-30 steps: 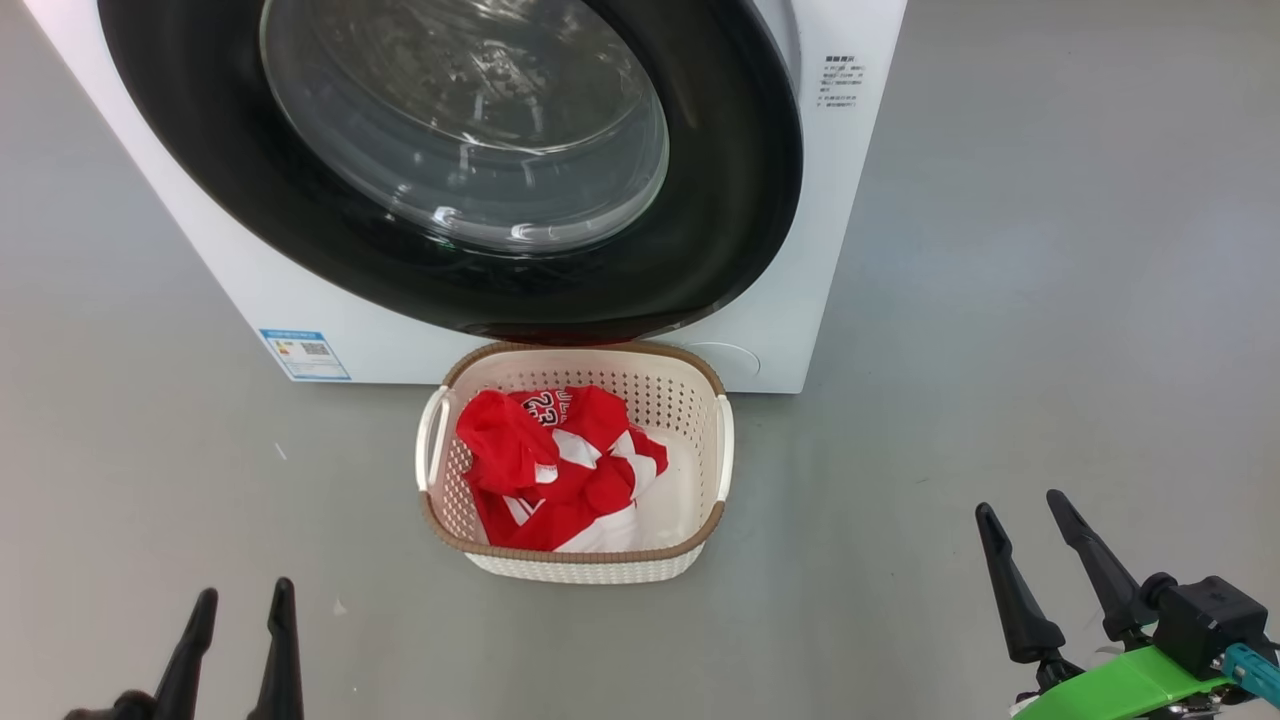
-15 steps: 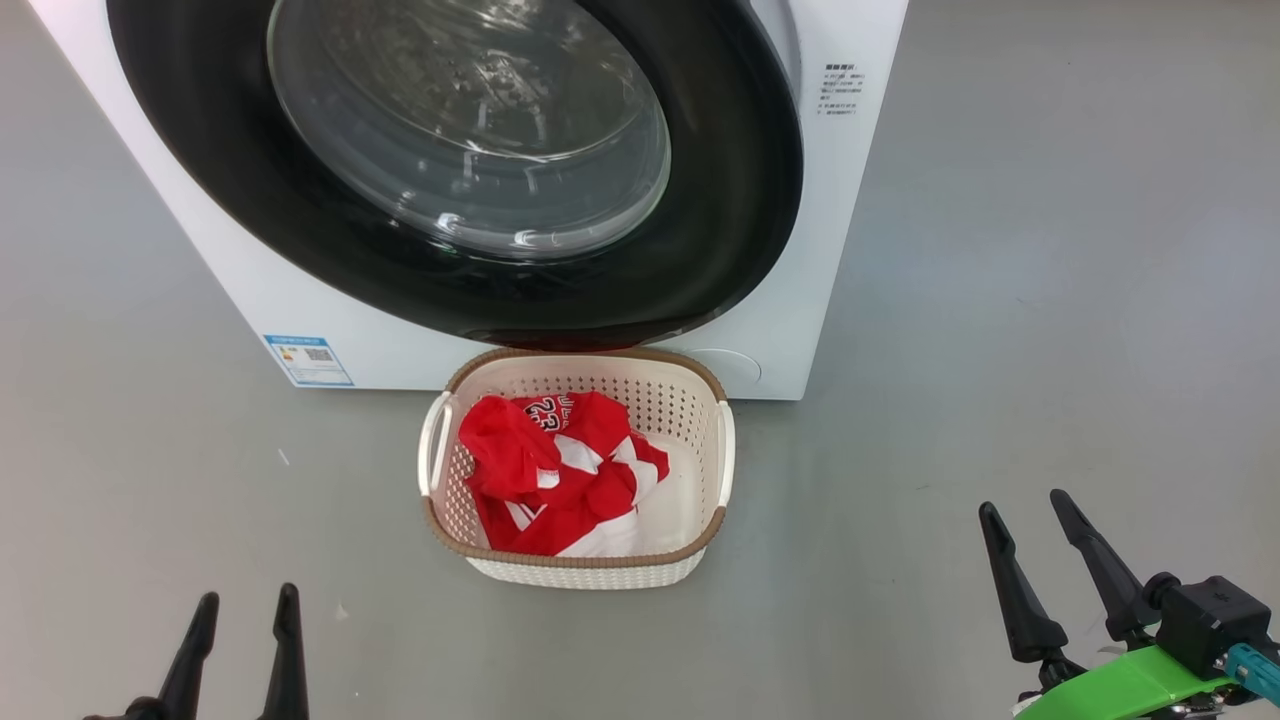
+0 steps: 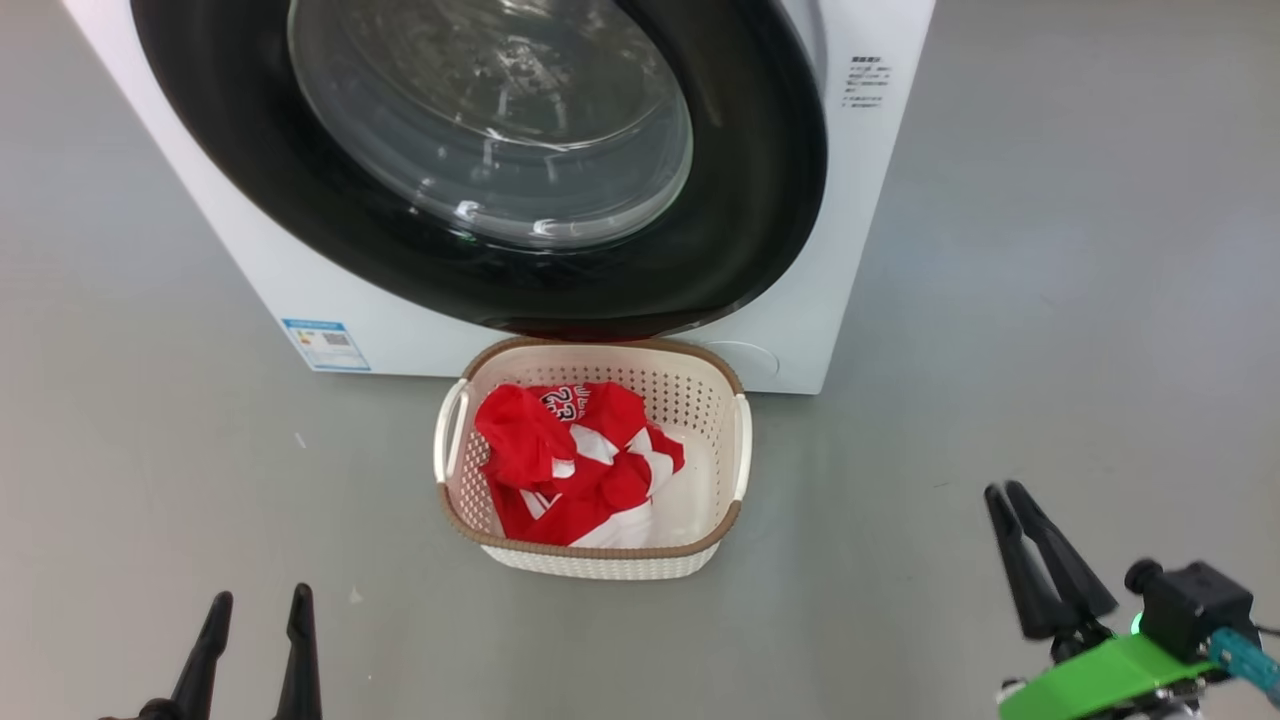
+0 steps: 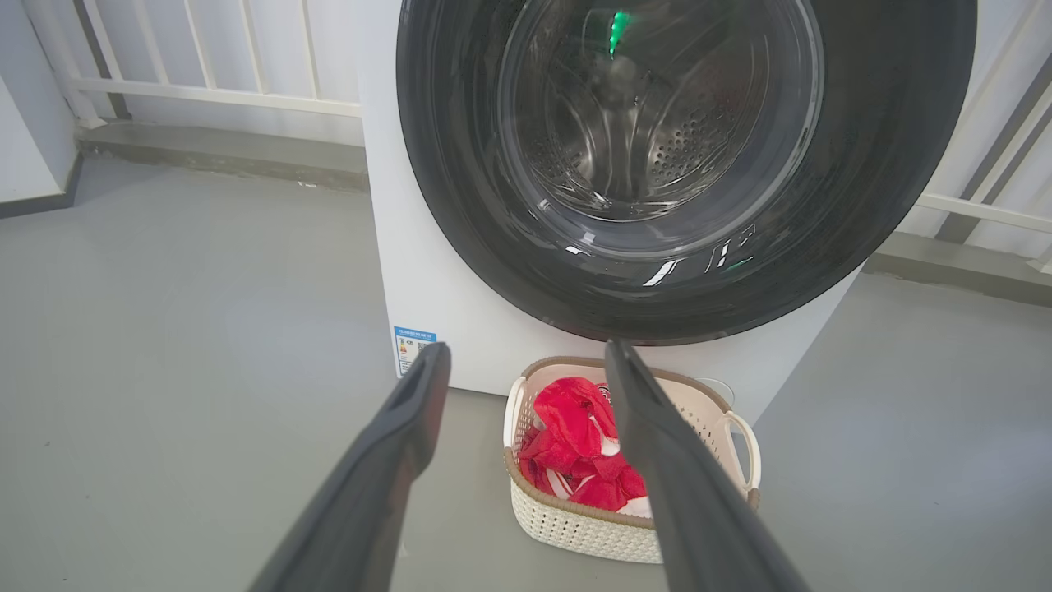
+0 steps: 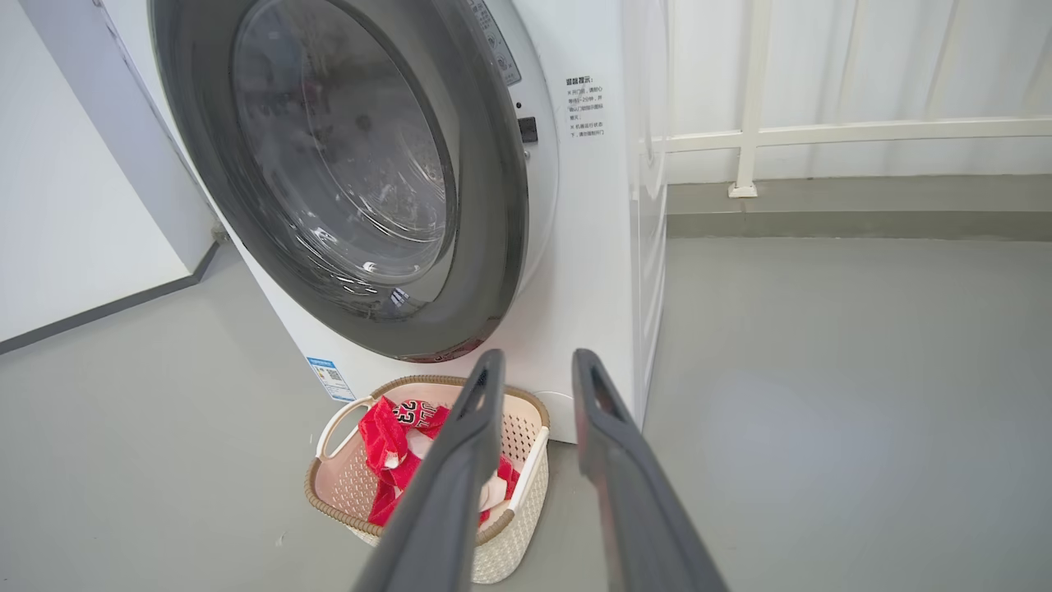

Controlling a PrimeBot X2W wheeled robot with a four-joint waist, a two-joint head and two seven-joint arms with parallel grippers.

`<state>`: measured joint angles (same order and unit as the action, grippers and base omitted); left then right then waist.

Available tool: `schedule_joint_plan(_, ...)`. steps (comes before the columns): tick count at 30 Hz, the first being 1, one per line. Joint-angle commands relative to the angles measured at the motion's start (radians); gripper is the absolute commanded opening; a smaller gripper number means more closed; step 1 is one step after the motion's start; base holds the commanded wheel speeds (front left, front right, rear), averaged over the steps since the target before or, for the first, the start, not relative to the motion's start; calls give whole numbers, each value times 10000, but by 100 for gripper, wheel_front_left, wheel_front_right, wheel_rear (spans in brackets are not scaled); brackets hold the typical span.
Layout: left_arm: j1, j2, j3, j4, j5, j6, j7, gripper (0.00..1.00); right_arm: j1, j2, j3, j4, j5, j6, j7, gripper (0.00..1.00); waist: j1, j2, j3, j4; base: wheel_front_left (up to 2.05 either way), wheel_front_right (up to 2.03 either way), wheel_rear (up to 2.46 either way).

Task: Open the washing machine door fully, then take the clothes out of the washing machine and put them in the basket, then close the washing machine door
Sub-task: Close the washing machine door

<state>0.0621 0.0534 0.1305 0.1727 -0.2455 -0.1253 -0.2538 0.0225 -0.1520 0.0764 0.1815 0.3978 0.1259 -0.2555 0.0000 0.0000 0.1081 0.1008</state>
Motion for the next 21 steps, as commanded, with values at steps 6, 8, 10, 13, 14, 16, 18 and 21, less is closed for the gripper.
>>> schedule_joint_plan(6,-424,25,153,-388,82,-54,-80,100,-1245,-164,512,-187,32,48,-63,0,0,0,244,404,0,0,0)
schedule_joint_plan(8,-472,8,93,-415,74,-54,-80,100,-1540,-199,615,-142,36,48,-63,0,0,0,312,532,0,0,0)
schedule_joint_plan(10,-527,-5,21,-448,65,-54,-80,100,-1843,-254,725,-89,38,48,-63,0,0,0,388,655,0,0,0)
schedule_joint_plan(13,-613,-18,-79,-481,41,-54,-80,100,-2314,-336,854,12,53,48,-63,0,0,0,511,842,0,0,0)
schedule_joint_plan(14,-648,-21,-114,-492,31,-54,-80,100,-2483,-367,898,50,59,48,-63,0,0,0,561,902,0,0,0)
schedule_joint_plan(16,-716,-25,-180,-512,-7,-54,-80,100,-2828,-415,970,128,82,48,-63,0,0,0,660,1012,0,0,0)
schedule_joint_plan(18,-751,-27,-220,-517,-53,-54,-80,100,-3000,-436,990,173,94,48,-63,0,0,0,712,1067,0,0,0)
schedule_joint_plan(21,-859,-28,-338,-513,-172,-54,-80,100,-3469,-482,965,333,123,48,-63,0,0,0,838,1242,0,0,0)
